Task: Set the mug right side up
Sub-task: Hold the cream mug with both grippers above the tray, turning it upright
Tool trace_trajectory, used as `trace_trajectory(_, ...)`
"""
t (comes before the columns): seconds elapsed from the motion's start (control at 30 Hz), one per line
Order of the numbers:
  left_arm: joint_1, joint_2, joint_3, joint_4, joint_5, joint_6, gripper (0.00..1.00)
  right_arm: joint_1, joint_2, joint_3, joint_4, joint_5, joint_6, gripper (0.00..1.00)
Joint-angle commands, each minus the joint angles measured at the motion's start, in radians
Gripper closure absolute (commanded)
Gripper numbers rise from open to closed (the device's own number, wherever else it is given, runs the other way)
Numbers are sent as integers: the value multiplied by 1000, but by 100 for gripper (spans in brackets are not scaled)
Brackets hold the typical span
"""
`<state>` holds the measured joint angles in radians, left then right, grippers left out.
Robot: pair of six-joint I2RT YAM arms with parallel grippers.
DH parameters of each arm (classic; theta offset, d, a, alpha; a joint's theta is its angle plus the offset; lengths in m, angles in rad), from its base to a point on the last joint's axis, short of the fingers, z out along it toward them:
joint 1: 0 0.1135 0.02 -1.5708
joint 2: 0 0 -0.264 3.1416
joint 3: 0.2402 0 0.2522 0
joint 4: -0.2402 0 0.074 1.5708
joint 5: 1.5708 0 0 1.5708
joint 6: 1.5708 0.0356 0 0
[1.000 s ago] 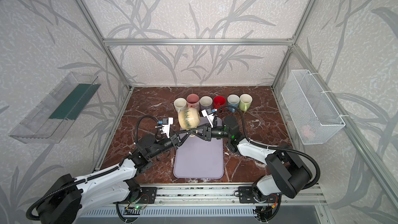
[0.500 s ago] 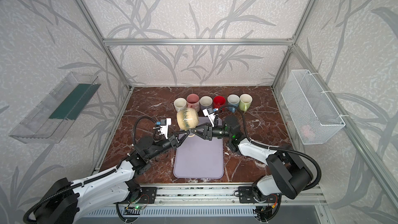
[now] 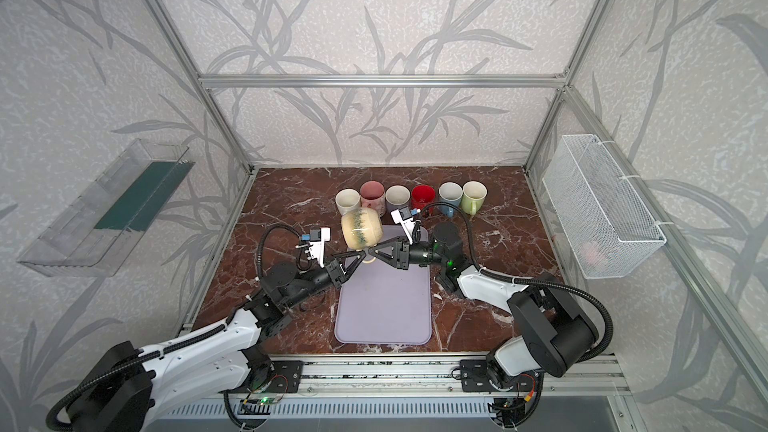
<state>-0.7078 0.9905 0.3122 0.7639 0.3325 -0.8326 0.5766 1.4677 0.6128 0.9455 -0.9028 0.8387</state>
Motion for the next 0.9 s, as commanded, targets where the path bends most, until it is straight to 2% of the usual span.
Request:
trace_trajectory(0.0, -15, 4, 56, 120, 82, 29, 100, -5, -1, 14, 80, 12, 26, 100)
trace_trajectory(0.17, -15, 22, 53, 153, 85, 18, 100, -5, -3, 13, 106, -6, 40, 100)
trace_trajectory(0.73, -15, 83, 83, 255, 156, -16, 72, -6, 54, 11, 279, -61, 139, 100)
trace_trajectory(0.87, -16, 89, 89, 255, 157, -14, 71, -4, 63, 13, 297, -66, 150, 100)
